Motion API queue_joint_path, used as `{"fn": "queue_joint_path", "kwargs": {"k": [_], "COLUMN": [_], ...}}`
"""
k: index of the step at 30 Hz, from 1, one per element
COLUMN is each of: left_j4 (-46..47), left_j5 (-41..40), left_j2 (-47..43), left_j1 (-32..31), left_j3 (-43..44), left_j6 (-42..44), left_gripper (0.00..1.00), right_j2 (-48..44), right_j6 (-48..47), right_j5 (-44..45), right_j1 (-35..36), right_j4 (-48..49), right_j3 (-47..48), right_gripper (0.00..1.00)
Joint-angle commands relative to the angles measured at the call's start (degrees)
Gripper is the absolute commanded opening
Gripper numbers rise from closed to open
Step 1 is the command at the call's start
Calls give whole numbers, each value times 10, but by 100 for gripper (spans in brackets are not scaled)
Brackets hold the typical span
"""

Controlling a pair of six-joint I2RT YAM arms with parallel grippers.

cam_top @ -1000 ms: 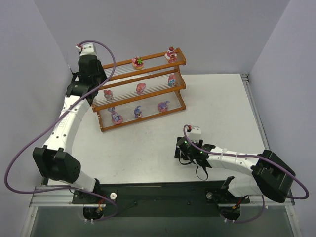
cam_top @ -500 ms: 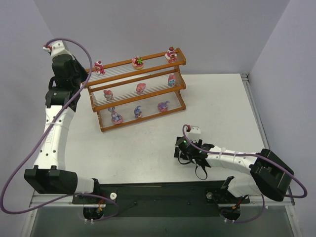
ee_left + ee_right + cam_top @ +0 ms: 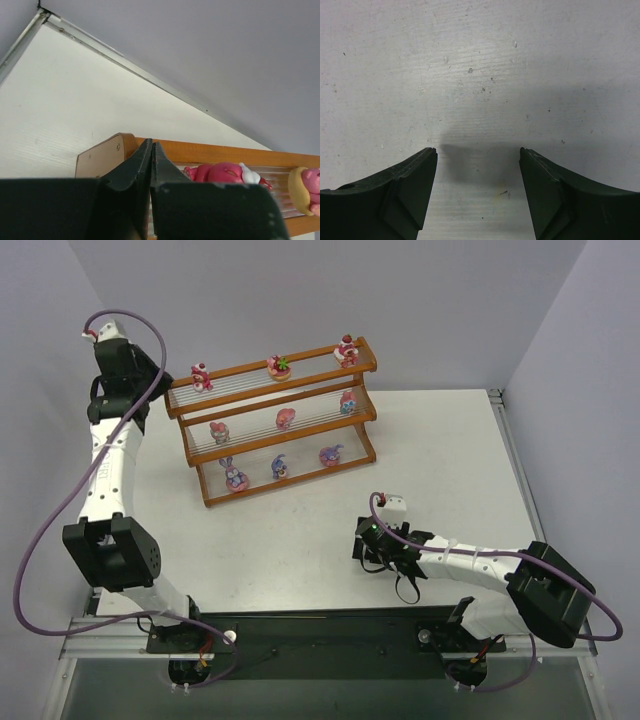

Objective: Place and organize the plastic toys onto the shelf

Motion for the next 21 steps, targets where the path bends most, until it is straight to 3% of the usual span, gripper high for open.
{"fn": "queue_joint_path", "kwargs": {"k": [1,12,21], "left_j4": [33,73,57], "left_j5": [84,147,146], "left_j2": [29,51,45], "left_j1": [11,13,13], "left_j3": [51,45,51], "left_j6": [-21,-32,-24], "left_gripper": [8,2,0], "right_j2": [-9,-1,2], "right_j6": [-1,0,-1], "right_j5": [21,24,24], "right_j1": [2,2,2], "right_j4": [-12,-16,-16], "right_j3": [19,21,23], "right_gripper": [68,68,67]}}
